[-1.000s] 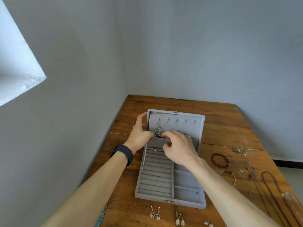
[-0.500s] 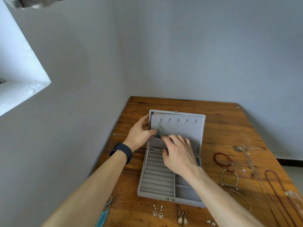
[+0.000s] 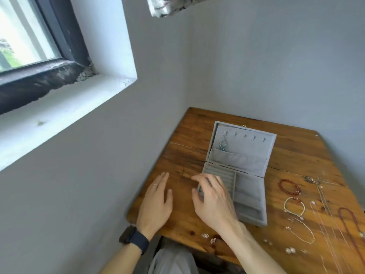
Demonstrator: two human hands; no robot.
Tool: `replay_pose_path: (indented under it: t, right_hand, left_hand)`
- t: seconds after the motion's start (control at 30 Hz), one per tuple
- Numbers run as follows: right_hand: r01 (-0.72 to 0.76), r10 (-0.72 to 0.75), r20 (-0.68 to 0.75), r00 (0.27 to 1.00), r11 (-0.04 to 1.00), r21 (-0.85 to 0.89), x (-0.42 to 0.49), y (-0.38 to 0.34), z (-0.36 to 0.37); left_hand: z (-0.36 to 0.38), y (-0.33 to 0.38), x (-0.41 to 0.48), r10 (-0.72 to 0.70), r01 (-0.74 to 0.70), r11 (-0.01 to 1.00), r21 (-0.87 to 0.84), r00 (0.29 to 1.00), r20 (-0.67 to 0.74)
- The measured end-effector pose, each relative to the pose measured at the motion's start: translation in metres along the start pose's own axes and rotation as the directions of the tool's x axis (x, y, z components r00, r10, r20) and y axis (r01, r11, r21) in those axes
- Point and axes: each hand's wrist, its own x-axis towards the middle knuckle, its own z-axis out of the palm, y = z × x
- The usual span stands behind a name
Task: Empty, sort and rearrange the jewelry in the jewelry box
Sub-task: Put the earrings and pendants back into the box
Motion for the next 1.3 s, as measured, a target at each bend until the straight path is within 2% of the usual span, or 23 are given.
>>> replay_pose_path:
  t: [0.1,0.17,0.23,0.4,0.57,0.7,0.8,0.87,0.97,1.03,1.1,1.13,1.3]
  right_hand:
    - [0.046,-0.041,0.060,0.997,0.994,-0.098,-0.015,-0.026,0.021]
    - [0.045,-0.023,0.131,0.991,0.986,-0.161,-0.017,-0.037,0.034]
    - [0.034,0.008,0.187,0.982,0.976,-0.216,-0.014,-0.043,0.044]
    - [0.020,0.048,0.266,0.963,0.968,-0.250,0.010,-0.049,0.057]
    - [-0.019,0.078,0.351,0.933,0.985,-0.169,0.031,-0.050,0.067]
    - [-0.071,0.086,0.394,0.915,0.996,-0.052,0.038,-0.048,0.071]
    - [-0.145,0.093,0.388,0.917,0.984,0.106,0.036,-0.047,0.067]
    - [-0.171,0.085,0.338,0.937,0.957,0.233,0.030,-0.048,0.060]
    - [-0.179,0.084,0.246,0.966,0.900,0.396,0.018,-0.049,0.043]
    - [-0.175,0.091,0.202,0.975,0.876,0.449,0.014,-0.050,0.028]
    - [-0.160,0.093,0.164,0.982,0.868,0.469,0.011,-0.049,0.012]
    - [-0.156,0.092,0.153,0.984,0.865,0.478,0.009,-0.048,0.004]
    - [-0.171,0.097,0.173,0.980,0.855,0.489,-0.007,-0.044,-0.031]
  left_hand:
    - [0.000,-0.025,-0.034,-0.038,0.036,0.977,0.210,0.999,0.007]
    - [0.003,-0.037,-0.046,-0.037,0.023,0.927,0.373,0.999,0.031]
    - [0.005,-0.046,-0.052,-0.024,0.003,0.890,0.456,0.999,0.040]
    - [0.009,-0.050,-0.050,-0.010,-0.020,0.878,0.478,0.998,0.060]
    - [0.009,-0.053,-0.051,-0.018,-0.019,0.893,0.450,0.997,0.079]
    - [0.010,-0.053,-0.051,-0.018,-0.011,0.899,0.438,0.998,0.061]
    - [0.010,-0.054,-0.051,-0.026,-0.005,0.907,0.421,0.997,0.070]
    - [0.006,-0.053,-0.049,-0.057,0.016,0.931,0.364,0.993,0.102]
    - [-0.006,-0.049,-0.042,-0.132,0.083,0.972,0.218,0.966,0.222]
    - [-0.020,-0.041,-0.036,-0.181,0.177,0.983,0.040,0.945,0.271]
    - [-0.036,-0.031,-0.030,-0.215,0.276,0.936,-0.216,0.939,0.270]
    - [-0.043,-0.025,-0.028,-0.206,0.283,0.908,-0.310,0.944,0.259]
    - [-0.070,0.022,-0.018,-0.005,0.068,0.908,-0.412,0.988,0.151]
